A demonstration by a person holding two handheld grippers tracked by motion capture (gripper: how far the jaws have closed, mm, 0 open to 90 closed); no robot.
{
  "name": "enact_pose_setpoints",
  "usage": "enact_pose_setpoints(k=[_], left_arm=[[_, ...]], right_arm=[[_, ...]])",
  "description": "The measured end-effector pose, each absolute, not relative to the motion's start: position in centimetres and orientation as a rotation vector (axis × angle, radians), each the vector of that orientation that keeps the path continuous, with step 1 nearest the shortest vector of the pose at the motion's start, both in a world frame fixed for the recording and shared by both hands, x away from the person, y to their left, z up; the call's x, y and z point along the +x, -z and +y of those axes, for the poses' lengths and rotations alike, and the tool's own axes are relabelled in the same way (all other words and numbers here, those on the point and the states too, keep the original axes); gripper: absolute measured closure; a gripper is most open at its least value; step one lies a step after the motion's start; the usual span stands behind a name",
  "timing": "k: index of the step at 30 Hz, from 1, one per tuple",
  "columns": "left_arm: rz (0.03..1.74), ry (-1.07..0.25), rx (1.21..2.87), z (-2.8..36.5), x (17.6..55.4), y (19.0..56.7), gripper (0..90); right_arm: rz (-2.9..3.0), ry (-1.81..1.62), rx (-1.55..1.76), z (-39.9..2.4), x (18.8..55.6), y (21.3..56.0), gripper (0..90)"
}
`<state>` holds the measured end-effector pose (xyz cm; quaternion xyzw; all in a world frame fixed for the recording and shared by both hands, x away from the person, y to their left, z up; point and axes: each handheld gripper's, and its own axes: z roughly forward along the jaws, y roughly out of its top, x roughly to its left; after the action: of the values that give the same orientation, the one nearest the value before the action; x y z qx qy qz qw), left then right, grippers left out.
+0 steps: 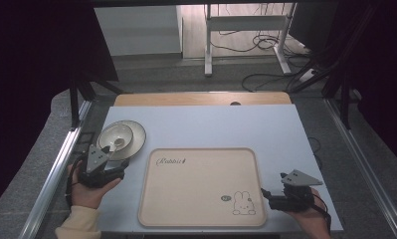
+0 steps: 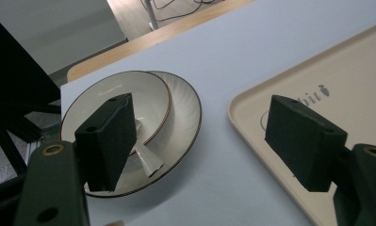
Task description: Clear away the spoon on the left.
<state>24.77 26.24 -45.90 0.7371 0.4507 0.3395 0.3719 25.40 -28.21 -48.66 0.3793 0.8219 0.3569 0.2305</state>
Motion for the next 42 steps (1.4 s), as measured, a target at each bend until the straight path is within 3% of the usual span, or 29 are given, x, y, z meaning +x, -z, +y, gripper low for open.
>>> enact_pose_setpoints(k=[16, 33, 42], left_arm=[[1.185, -0.869, 1.906, 28.0, 24.6, 47.1, 33.3], [1.184, -0.879, 1.937, 28.4, 25.4, 48.2, 59.1], [1.208, -0.945, 1.906, 28.4, 25.3, 48.5, 72.0]], right_arm=[[2.267, -0.977, 1.044, -28.2, 25.4, 48.7, 15.3], [2.277, -0.965, 1.039, -28.0, 25.4, 48.9, 15.3], [2.28, -0.958, 1.039, -28.1, 25.4, 48.9, 15.3]])
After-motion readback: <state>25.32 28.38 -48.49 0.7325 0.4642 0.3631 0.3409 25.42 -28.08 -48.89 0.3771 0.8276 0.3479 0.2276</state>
